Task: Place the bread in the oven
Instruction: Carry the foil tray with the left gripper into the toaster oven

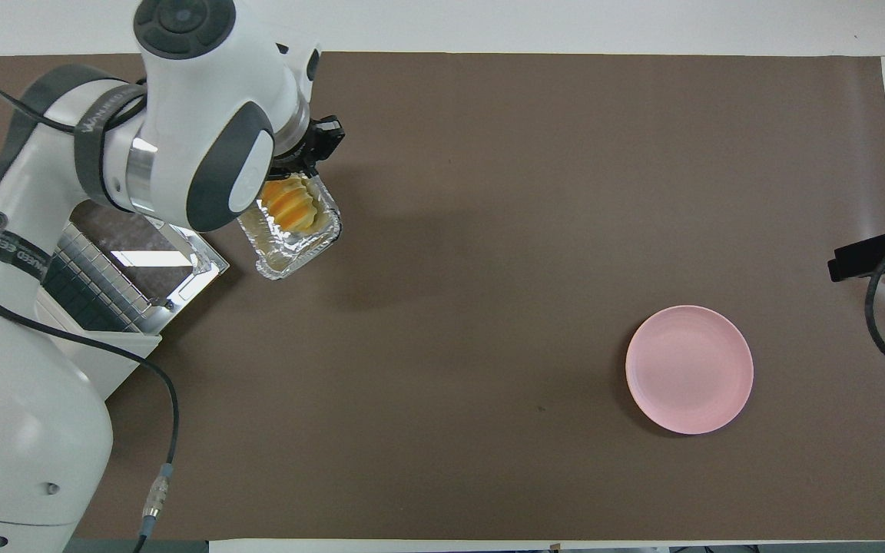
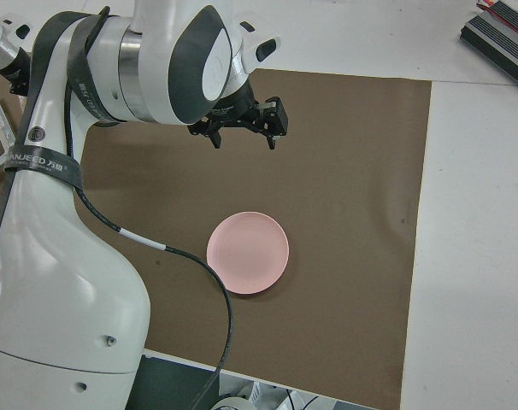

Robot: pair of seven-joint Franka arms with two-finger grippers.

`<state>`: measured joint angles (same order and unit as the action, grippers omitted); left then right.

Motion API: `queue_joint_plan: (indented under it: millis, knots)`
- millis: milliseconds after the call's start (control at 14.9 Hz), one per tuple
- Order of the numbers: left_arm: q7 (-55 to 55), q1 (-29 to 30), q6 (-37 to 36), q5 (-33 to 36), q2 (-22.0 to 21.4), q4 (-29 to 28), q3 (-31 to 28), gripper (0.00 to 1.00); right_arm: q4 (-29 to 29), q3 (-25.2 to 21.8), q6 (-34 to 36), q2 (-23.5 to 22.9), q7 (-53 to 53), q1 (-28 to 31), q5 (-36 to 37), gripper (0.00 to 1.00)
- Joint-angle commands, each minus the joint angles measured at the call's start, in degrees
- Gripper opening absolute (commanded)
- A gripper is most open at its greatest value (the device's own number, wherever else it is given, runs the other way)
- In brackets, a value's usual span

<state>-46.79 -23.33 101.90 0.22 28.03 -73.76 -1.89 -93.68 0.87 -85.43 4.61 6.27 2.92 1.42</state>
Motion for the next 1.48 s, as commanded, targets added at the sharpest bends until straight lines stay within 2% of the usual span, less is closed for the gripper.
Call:
queue_joint_plan:
  millis: [0, 202, 471, 606, 808, 1077, 1212, 1413]
  knots:
    - [-0.76, -0.58, -4.76, -0.4, -1.05, -0.5, -5.47, 0.0, -0.98, 0.45, 0.0, 1.02, 1.03, 0.86, -0.71, 1.0]
    - [-0.76, -0.14, -7.49, -0.4, -2.53, -2.95, -8.82, 0.0, -0.98, 0.36, 0.0, 1.1, 1.03, 0.86, -0.8, 1.0]
    - [-0.76, 0.12, -8.47, -0.31, -4.3, -8.13, -13.57, 0.0, -0.98, 0.45, 0.0, 1.02, 1.03, 0.86, -0.71, 1.0]
    - [-0.5, 0.12, -8.47, 1.17, -4.65, -8.94, -15.68, 0.0, -0.98, 0.36, 0.0, 1.02, 1.03, 0.86, -0.71, 1.0]
    - [2.65, 3.1, -7.68, 1.62, -5.35, -11.04, -16.21, 0.0, -0.98, 0.36, 0.0, 1.1, 1.03, 0.86, -0.8, 1.0]
    - [6.0, 4.86, -3.47, 2.23, -8.78, -19.56, -16.91, 0.0, -0.98, 0.45, 0.0, 1.02, 1.03, 0.86, -0.71, 1.0]
    - [8.63, 5.39, -2.85, 5.12, -10.36, -22.81, -17.0, 0.0, -0.98, 0.36, 0.0, 1.1, 1.03, 0.86, -0.71, 1.0]
    - [10.31, 6.54, 0.74, 5.31, -10.63, -23.62, -17.0, 0.0, -0.98, 0.36, 0.0, 1.02, 1.03, 0.86, -0.71, 1.0]
